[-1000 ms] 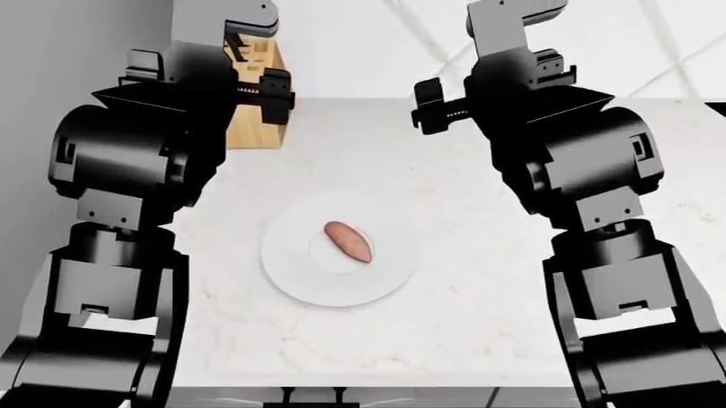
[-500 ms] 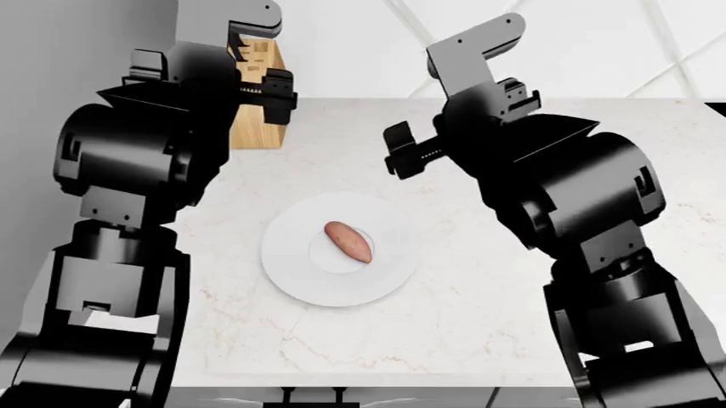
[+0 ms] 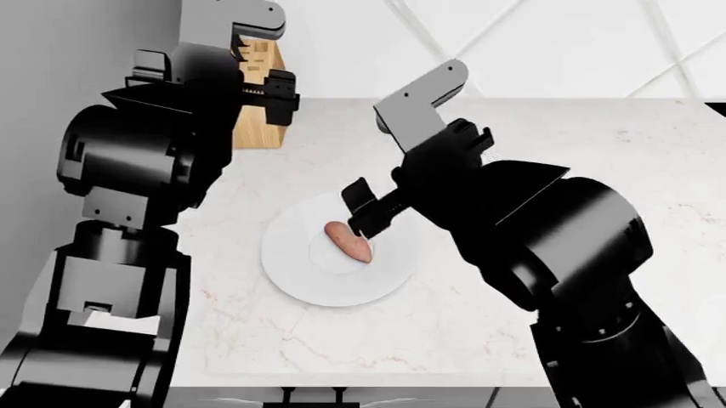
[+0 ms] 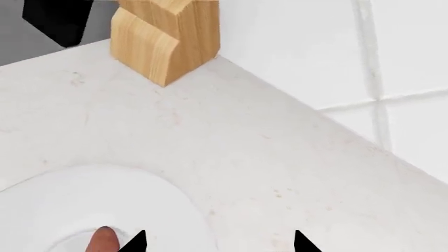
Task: Place the sweet potato on the top rack of the oven.
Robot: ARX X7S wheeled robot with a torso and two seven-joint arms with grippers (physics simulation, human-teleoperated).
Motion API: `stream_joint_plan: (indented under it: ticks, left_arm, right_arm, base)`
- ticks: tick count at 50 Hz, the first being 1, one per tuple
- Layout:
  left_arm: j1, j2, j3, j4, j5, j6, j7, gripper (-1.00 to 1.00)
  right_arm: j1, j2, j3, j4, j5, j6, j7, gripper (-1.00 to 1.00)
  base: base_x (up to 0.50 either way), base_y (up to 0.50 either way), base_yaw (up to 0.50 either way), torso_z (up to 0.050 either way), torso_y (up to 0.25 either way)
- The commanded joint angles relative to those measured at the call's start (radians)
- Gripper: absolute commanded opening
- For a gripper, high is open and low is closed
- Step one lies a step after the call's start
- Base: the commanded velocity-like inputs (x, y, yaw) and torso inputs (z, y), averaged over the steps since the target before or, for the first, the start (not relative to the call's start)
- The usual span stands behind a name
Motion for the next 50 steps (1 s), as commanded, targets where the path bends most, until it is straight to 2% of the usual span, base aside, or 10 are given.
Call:
stream_joint_plan:
  ticks: [1,29,50]
  left_arm:
    - [-0.001,-0.002,0.011,-0.007,-0.007,0.006,-0.001,1.0]
    - [0.015,-0.016,0.011,-0.004,-0.03,0.016,-0.011,1.0]
    - [0.018,-0.007,0.028,-0.026,-0.038,0.037,-0.02,1.0]
  right_arm:
    - [-0.032,-0.013,-0.026,-0.094,0.049,0.059,0.0,1.0]
    - [-0.08,-0.044,-0.125,-0.02,0.074,-0.026,-0.013,1.0]
    - [-0.122,-0.017,-0.116,0.009,0.1,-0.053,-0.019,1.0]
  base:
    - [0.0,0.0,0.0,0.0,0.0]
    - [0.0,0.0,0.0,0.0,0.0]
    - [0.0,0.0,0.0,0.0,0.0]
